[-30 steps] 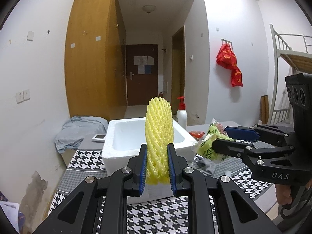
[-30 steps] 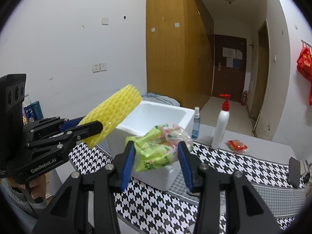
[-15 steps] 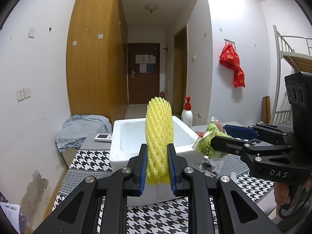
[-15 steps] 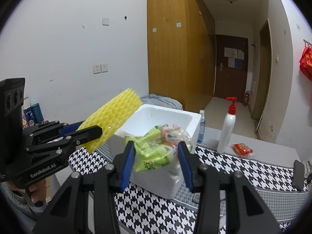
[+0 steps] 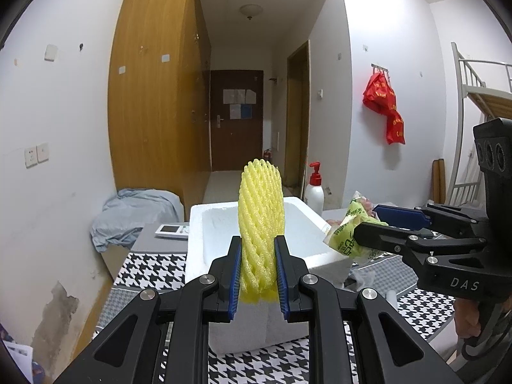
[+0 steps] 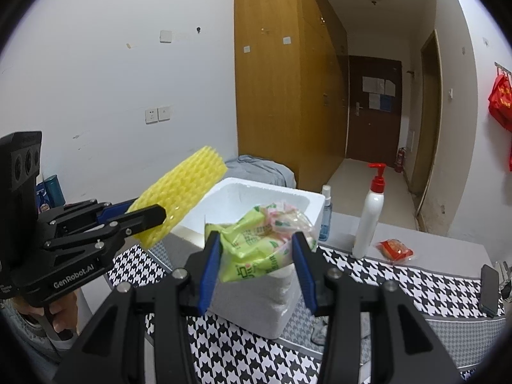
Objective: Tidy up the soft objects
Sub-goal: 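Lift and carry the foam net and wipes pack over the foam box with both tools, then open the left tool to drop the yellow foam net into the box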
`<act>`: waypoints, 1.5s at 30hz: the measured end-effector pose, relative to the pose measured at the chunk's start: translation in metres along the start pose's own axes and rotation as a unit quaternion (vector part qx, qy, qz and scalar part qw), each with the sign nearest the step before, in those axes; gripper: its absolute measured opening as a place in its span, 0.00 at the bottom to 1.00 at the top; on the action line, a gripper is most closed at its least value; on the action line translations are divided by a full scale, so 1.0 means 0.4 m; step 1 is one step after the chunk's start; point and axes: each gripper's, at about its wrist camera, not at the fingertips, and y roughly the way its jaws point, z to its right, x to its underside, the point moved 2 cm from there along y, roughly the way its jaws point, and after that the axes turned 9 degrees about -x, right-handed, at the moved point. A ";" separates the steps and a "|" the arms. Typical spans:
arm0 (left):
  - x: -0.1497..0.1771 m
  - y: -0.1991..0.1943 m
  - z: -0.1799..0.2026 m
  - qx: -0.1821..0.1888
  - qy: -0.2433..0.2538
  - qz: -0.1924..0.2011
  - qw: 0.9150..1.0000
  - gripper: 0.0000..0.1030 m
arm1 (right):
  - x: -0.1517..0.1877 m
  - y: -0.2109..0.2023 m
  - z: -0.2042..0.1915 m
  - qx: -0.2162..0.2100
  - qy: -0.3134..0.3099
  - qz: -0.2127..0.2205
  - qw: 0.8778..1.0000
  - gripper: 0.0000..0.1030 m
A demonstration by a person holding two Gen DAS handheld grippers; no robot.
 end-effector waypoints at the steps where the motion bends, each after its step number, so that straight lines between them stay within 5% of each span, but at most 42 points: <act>1: -0.003 0.005 -0.002 0.001 -0.002 -0.001 1.000 0.20 | -0.002 0.004 0.002 0.001 0.000 -0.001 1.000 0.48; 45: -0.041 0.251 0.000 0.016 0.006 -0.070 0.997 0.20 | -0.013 0.022 0.081 0.044 0.033 -0.005 0.998 0.48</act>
